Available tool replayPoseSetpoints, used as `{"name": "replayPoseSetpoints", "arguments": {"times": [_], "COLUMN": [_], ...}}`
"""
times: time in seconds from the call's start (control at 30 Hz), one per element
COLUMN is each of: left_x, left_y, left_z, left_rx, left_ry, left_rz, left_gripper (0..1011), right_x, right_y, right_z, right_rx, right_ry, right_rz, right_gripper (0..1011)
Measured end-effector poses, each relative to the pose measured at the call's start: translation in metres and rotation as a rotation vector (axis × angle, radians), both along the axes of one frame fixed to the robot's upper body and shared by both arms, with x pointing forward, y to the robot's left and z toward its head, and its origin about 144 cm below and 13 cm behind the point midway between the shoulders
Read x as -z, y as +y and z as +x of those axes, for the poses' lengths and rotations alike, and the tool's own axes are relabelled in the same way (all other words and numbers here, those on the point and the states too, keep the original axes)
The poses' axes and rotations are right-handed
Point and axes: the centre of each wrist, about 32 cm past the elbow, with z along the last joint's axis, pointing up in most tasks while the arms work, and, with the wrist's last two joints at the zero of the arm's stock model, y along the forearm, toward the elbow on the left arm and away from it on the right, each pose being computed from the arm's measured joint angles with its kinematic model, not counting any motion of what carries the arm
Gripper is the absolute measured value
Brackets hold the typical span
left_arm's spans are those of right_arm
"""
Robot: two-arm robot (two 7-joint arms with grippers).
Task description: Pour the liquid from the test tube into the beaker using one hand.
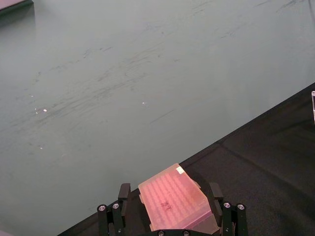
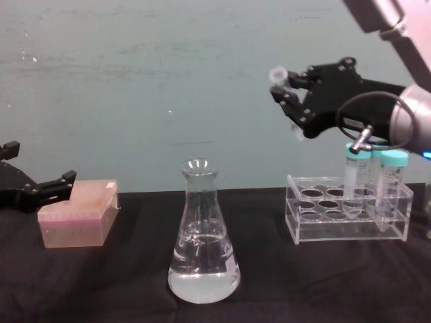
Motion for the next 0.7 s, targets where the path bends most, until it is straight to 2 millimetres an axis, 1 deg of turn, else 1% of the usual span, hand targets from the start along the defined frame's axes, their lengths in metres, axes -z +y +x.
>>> {"name": "replayPoseSetpoints", "arguments": {"times": [0.33,0.7], "left_x": [0.000,0.000], "left_y": [0.000,0.000], "left_z": [0.000,0.000], "left_rx": [0.000,0.000], "left_ry": [0.000,0.000], "left_rz": [0.000,0.000], "left_gripper": [1000,1000], "right_x": [0.012,0.021], "right_y": [-0.012,-0.023], "right_z": [-0.003,0.002], "right_rx": [0.064,0.085], "right_ry": [0.140,0.264], "right_rz": [0.114,0.199], "right_gripper": [213,213]}}
